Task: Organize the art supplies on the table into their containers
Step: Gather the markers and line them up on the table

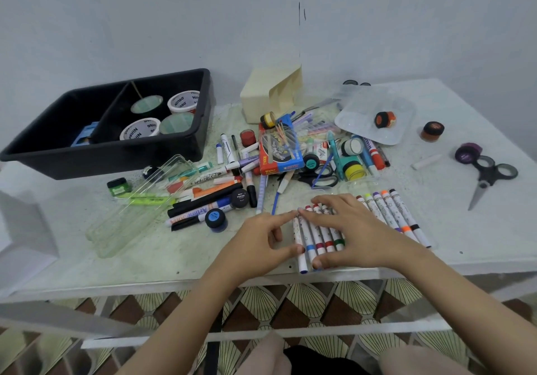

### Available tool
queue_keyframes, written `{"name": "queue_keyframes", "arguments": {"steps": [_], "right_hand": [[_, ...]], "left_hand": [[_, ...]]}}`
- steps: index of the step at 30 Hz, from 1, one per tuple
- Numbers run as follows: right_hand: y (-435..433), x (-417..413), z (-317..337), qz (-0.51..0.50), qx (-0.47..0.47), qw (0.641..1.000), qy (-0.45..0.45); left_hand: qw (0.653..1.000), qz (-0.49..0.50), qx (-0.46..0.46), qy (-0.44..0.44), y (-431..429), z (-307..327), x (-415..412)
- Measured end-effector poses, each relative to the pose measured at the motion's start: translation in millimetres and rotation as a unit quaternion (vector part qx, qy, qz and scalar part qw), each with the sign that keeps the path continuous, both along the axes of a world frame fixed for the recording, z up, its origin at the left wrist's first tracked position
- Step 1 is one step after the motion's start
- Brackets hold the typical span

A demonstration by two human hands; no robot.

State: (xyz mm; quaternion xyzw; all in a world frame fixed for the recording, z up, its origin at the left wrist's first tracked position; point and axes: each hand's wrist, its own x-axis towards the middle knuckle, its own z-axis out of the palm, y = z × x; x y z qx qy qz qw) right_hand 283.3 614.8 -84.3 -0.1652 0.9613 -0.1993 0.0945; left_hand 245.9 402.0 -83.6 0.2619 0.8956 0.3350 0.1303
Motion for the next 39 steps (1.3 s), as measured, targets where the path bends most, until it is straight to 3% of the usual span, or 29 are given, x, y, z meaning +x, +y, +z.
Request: {"name": "queue_keyframes", "arguments": {"steps": [17,21,23,26,31,39], "right_hand": [[4,3,-1,-0.006,-0.029,1.0,-0.002],[4,4,-1,0.007,-0.026,0.999,0.019],[6,6,-3,0.006,-0.033,0.999,0.035],[6,14,-16,0.009,0.009,0.994,0.11],[1,28,-27,-0.021,0.102,0.978,0.182],[1,26,-31,-0.05,0.176,0.97,0.161]], "left_hand": [[0.981,-0.024,-0.181,0.065,11,22,-1],[0.986,-0.009,-0.157,0.063,11,21,0],[0.983,-0.021,-0.15,0.103,9,17,1],[0.968,-0.079,-0.165,0.169,7,13,3],[0.968,-0.124,-0.167,0.142,8,3,7],[0.969,-0.122,-0.171,0.132,10,1,7]]}}
